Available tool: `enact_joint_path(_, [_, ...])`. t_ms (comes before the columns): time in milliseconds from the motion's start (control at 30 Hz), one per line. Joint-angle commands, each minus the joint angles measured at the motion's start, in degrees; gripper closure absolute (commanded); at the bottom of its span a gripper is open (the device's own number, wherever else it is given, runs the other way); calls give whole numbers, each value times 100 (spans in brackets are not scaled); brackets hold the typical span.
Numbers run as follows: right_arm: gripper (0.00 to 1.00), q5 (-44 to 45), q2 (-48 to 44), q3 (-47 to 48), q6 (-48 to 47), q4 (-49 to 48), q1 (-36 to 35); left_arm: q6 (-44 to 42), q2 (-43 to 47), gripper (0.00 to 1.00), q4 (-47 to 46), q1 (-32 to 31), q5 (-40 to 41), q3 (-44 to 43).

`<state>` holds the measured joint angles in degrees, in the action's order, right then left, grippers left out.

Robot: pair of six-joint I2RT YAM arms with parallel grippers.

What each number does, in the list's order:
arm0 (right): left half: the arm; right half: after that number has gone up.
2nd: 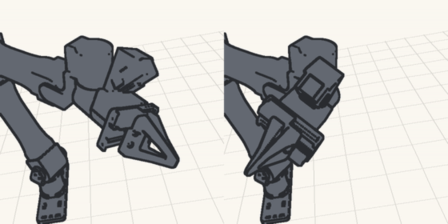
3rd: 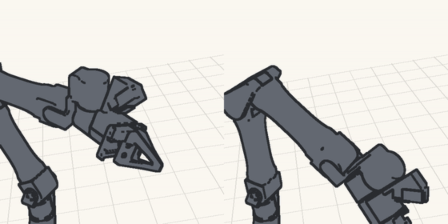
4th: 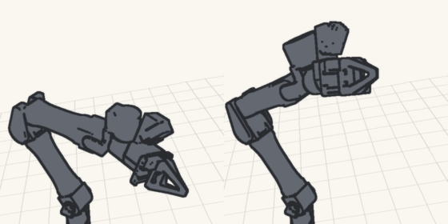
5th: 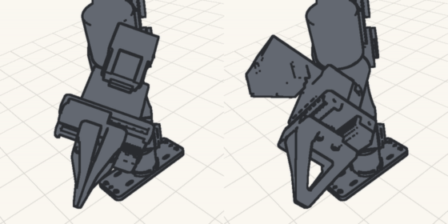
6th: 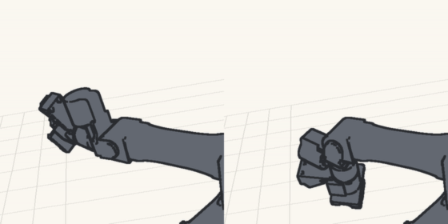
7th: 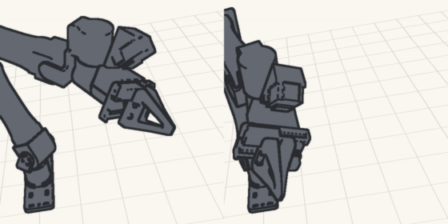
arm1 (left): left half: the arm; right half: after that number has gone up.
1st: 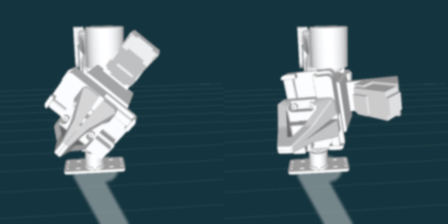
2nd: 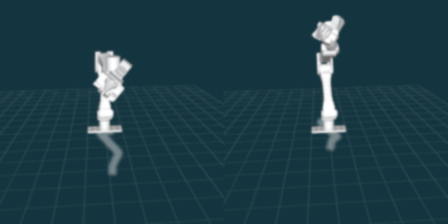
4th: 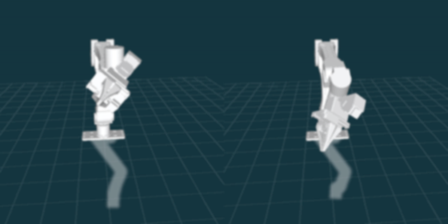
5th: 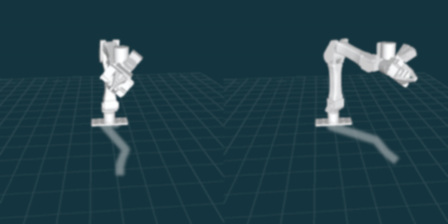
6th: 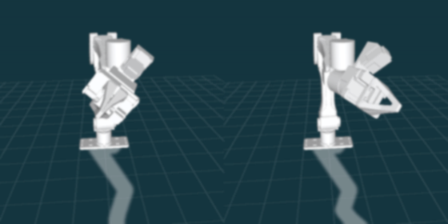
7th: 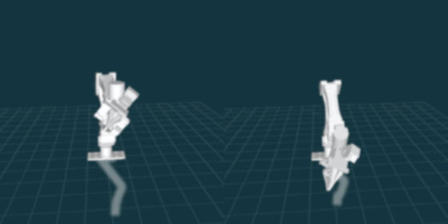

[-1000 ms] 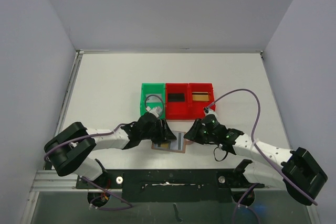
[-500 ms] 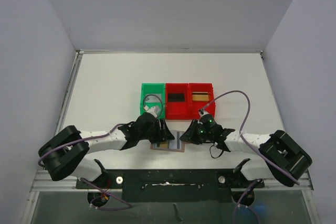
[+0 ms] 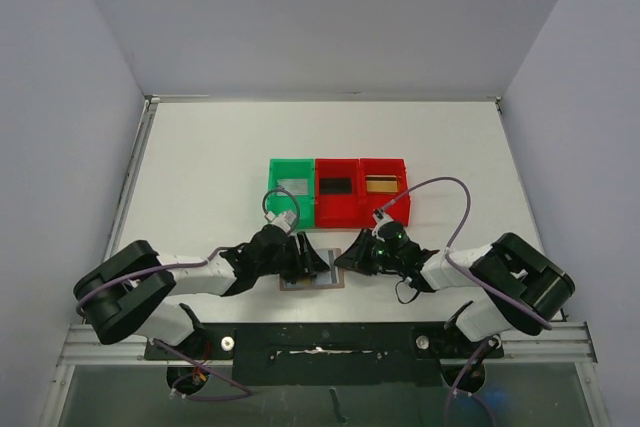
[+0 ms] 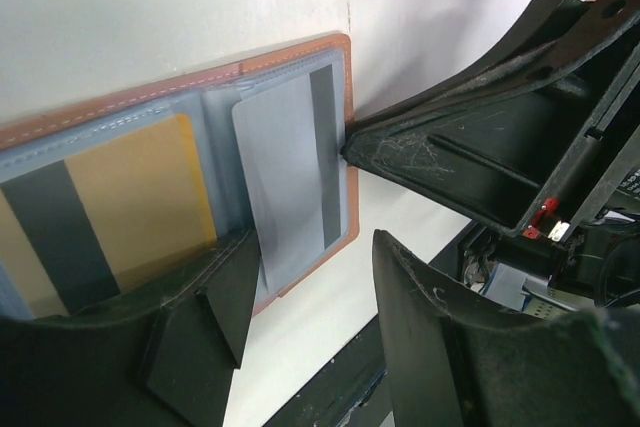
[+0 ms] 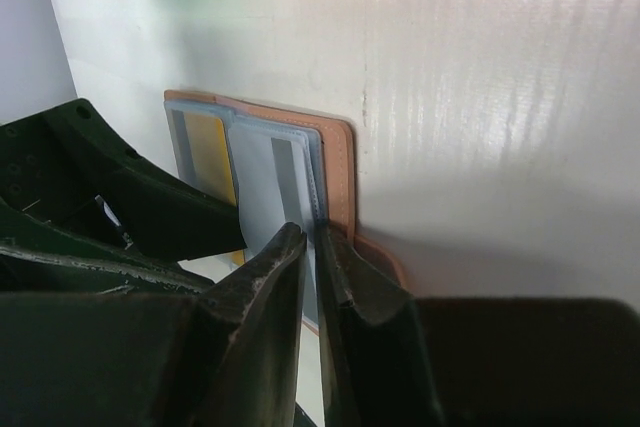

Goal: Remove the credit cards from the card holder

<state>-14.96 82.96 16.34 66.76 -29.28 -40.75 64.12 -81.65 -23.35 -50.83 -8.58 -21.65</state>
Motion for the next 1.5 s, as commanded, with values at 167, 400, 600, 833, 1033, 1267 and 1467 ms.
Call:
enact_joint_path(167, [87, 592, 17, 412, -200, 1959, -319, -469, 590, 50, 1163, -11, 613, -364])
enact_joint_path(400, [78, 1071, -1186, 1151, -741, 3242, -270, -891, 1079, 47, 2164, 11, 1150, -832])
enact_joint_path(600, [81, 570, -944, 1457, -851, 2635, -317, -892, 1168, 46, 2259, 164, 1191, -636])
enact_joint_path(833, [83, 374, 68, 1354, -579, 2137, -374, -733, 910, 46, 1707, 292, 624, -243])
enact_joint_path(1033, [86, 114, 563, 921, -343, 1447, -565, -257, 852, 47, 991, 293, 385, 329])
enact_joint_path(1267, [88, -62, 707, 694, -165, 902, -654, -80, 820, 48, 793, 309, 376, 543])
enact_joint_path(1467, [89, -125, 818, 899, -264, 1026, -730, 48, 1008, 49, 826, 314, 531, 663])
